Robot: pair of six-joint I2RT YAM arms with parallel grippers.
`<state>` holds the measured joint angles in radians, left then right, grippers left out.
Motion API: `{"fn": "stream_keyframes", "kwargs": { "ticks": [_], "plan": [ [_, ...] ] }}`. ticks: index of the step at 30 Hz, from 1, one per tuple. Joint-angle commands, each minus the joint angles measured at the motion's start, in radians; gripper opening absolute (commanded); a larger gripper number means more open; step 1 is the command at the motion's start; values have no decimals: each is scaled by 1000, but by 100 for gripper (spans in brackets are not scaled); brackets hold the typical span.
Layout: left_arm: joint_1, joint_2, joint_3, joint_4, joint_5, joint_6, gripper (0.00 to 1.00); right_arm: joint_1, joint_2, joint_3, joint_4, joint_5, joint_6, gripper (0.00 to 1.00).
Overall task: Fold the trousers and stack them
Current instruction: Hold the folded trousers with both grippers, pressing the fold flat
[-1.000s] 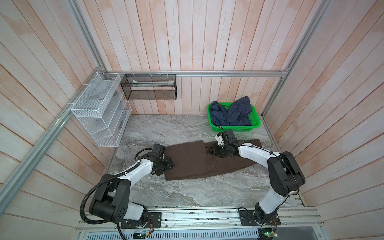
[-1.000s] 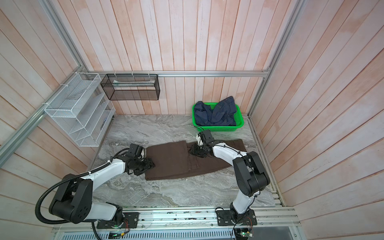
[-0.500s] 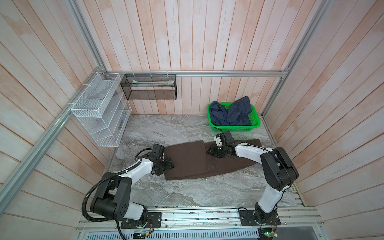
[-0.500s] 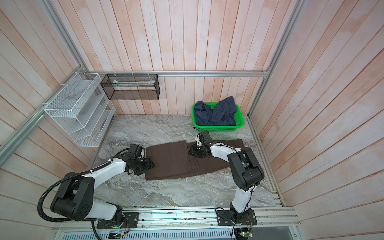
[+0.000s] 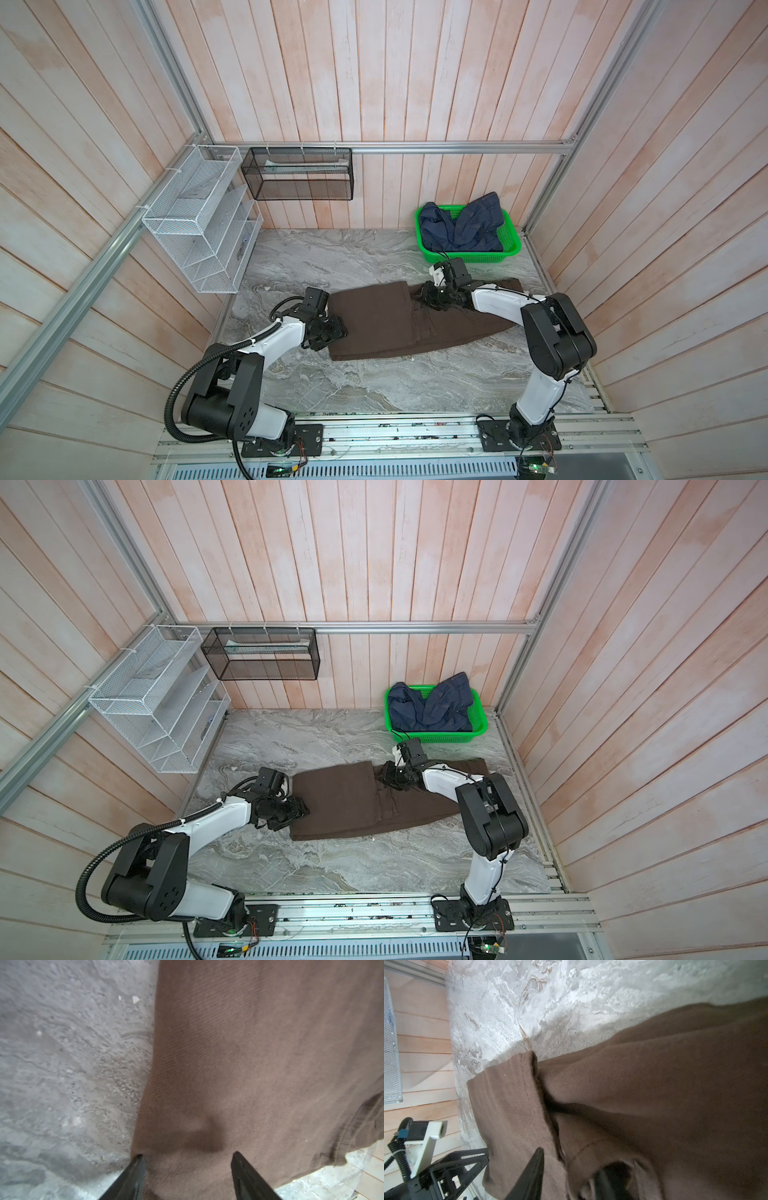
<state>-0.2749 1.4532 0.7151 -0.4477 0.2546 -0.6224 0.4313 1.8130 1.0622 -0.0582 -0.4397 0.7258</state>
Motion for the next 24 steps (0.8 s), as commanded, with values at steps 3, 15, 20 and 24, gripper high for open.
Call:
{"fn": "stream_keyframes", "kwargs": {
  "ticks": [3, 15, 20, 24],
  "plan": [
    [9, 40, -24, 6, -14, 24, 68, 0, 30, 14, 19, -8, 32, 98],
    [9, 26, -19, -7, -16, 29, 68, -3, 1, -92, 133, 25, 114, 98],
    [9, 18, -16, -15, -20, 29, 67, -5, -26, -103, 139, 34, 121, 78],
    [10, 14, -14, -21, -24, 29, 68, -12, -49, -116, 148, 15, 154, 52]
  ]
}}
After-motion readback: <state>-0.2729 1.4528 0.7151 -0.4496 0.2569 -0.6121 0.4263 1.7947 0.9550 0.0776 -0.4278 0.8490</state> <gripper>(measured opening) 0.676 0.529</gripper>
